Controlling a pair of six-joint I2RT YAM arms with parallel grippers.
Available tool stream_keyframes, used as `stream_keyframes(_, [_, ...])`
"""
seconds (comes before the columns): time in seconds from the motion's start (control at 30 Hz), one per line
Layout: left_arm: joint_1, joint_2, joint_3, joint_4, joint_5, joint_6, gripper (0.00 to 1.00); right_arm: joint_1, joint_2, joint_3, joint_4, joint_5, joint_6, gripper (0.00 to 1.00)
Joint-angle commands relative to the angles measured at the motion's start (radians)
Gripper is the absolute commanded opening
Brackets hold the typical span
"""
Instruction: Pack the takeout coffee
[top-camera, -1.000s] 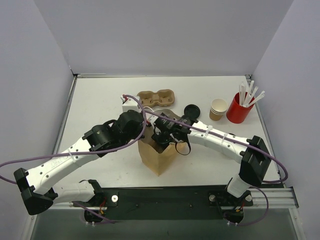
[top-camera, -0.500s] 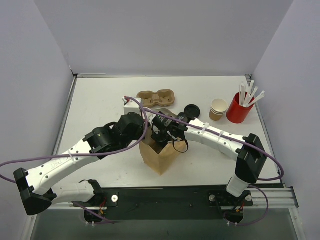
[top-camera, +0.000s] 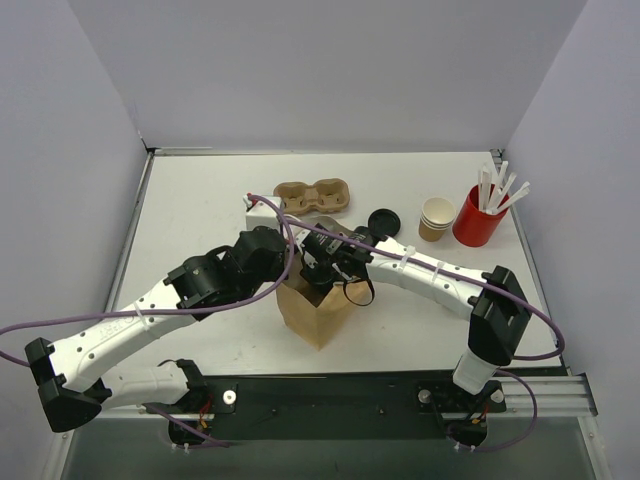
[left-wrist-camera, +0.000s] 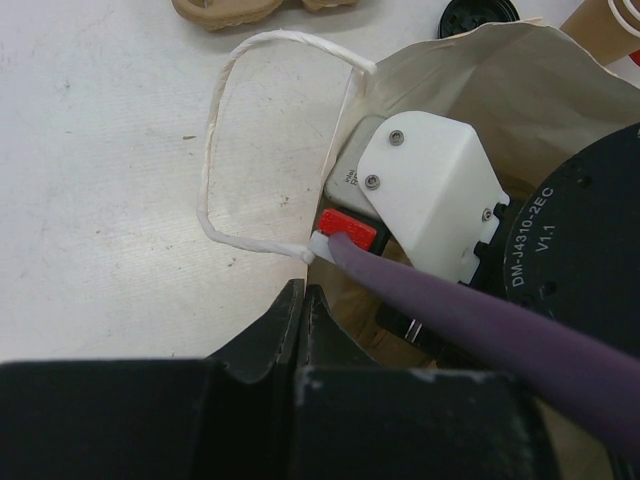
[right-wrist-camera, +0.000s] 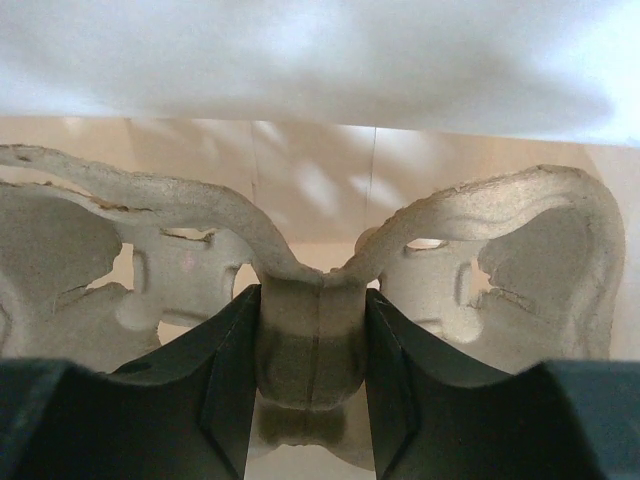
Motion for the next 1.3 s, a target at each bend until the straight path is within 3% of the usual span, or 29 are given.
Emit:
stream_keyframes(0.0, [-0.032, -0.045, 0.033, 0.155, 0.000, 0.065, 0.00, -0.004, 0.058, -0.049, -0.098, 0.044, 0.013, 0.29])
stream_keyframes(0.9, [-0.032, -0.048, 0.025, 0.161, 0.035, 0.065, 0.00, -0.005, 0.042, -0.062, -0.071, 0.044, 0.022, 0.30])
stream_keyframes(1.27, [-0.032, -0.044, 0.026, 0.153, 0.038, 0.066, 0.00, -0.004, 0.038, -0.062, -0.069, 0.054, 0.022, 0.35])
